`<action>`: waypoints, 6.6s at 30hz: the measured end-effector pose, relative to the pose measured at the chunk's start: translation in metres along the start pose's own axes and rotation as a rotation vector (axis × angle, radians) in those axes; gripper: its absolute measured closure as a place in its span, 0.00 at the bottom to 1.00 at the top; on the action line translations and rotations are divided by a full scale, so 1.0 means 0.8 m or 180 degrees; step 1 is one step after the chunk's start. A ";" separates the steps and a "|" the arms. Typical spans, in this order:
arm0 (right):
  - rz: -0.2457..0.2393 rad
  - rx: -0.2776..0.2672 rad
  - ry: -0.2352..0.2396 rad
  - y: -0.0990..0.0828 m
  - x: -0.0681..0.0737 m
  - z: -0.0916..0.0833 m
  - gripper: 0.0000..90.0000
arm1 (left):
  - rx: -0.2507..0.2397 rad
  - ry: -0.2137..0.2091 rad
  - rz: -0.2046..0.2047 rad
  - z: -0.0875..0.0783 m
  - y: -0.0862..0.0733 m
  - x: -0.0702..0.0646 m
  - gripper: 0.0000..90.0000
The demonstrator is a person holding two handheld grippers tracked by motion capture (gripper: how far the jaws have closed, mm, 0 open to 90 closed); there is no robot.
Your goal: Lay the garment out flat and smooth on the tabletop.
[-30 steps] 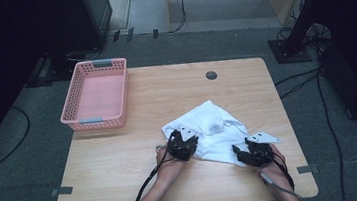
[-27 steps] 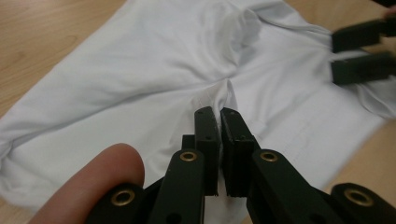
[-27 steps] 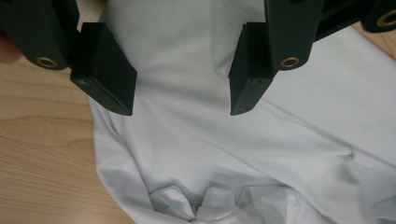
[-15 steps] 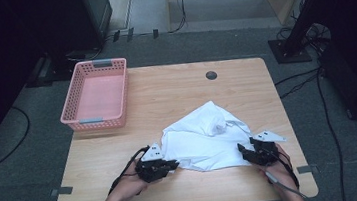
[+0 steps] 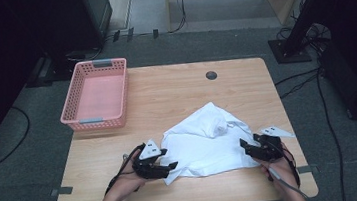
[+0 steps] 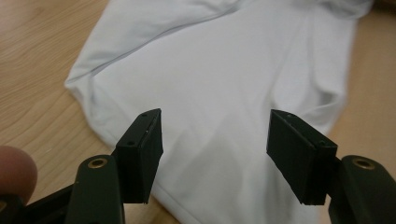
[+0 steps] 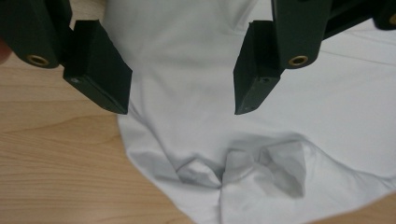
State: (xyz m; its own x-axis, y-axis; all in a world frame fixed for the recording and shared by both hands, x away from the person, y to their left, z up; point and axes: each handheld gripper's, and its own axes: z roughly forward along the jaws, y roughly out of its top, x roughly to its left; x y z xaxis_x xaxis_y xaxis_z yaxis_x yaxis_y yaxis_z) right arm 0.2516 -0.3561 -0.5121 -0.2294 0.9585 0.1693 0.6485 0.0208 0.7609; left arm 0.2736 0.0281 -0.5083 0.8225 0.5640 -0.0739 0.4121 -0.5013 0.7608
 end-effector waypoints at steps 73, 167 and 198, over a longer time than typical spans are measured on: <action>-0.0491 0.0071 0.0026 -0.030 0.030 0.000 0.33 | -0.0248 0.1113 -0.1020 0.035 0.070 0.106 0.86; -0.0427 -0.0042 0.0148 0.066 0.089 0.075 0.95 | -0.0375 0.1348 -0.1176 0.008 0.047 0.080 0.93; -0.0159 -0.0474 0.0451 0.101 0.069 0.018 0.98 | -0.0292 0.1422 -0.0966 -0.062 0.002 0.098 0.98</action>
State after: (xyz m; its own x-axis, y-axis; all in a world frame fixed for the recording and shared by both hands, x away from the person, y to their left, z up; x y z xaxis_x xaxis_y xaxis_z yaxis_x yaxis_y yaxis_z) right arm 0.3018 -0.2972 -0.4507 -0.3650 0.9076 0.2075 0.5218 0.0149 0.8529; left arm 0.3195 0.1042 -0.4812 0.4173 0.9082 -0.0330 0.5527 -0.2248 0.8025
